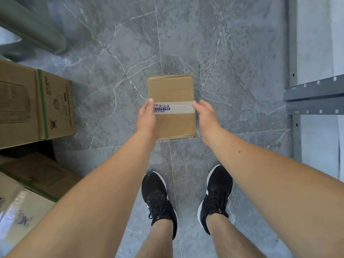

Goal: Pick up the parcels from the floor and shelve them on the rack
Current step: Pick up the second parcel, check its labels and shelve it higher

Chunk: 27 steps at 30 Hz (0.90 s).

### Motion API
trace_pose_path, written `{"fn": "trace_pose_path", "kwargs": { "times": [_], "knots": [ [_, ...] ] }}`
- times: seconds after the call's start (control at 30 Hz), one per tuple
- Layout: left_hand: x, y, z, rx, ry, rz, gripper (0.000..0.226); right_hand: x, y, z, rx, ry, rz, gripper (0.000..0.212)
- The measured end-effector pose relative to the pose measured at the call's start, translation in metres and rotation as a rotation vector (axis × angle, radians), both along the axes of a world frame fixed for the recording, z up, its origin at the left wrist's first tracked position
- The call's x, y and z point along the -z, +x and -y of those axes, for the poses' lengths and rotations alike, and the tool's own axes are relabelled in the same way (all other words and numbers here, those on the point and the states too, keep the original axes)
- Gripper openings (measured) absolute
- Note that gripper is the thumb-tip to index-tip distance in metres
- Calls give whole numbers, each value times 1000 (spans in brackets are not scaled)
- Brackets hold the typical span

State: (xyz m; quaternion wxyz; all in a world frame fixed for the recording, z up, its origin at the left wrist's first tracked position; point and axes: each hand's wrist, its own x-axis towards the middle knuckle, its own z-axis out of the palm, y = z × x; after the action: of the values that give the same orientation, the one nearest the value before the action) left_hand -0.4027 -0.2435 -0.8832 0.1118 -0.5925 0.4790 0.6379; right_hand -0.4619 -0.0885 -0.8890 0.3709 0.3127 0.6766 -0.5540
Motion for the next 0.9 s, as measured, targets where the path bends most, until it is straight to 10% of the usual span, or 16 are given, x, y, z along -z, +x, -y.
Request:
{"fn": "trace_pose_path", "kwargs": {
  "times": [0.23,0.43,0.9],
  "knots": [
    [42,4,9,1,30,25,58,39,-6,4,-10,-37,-11,66],
    [58,8,10,24,42,48,64,48,-2,11,25,-70,24,26],
    [-39,11,7,40,97,99,65,-37,-7,6,98,-69,108,60]
  ]
}}
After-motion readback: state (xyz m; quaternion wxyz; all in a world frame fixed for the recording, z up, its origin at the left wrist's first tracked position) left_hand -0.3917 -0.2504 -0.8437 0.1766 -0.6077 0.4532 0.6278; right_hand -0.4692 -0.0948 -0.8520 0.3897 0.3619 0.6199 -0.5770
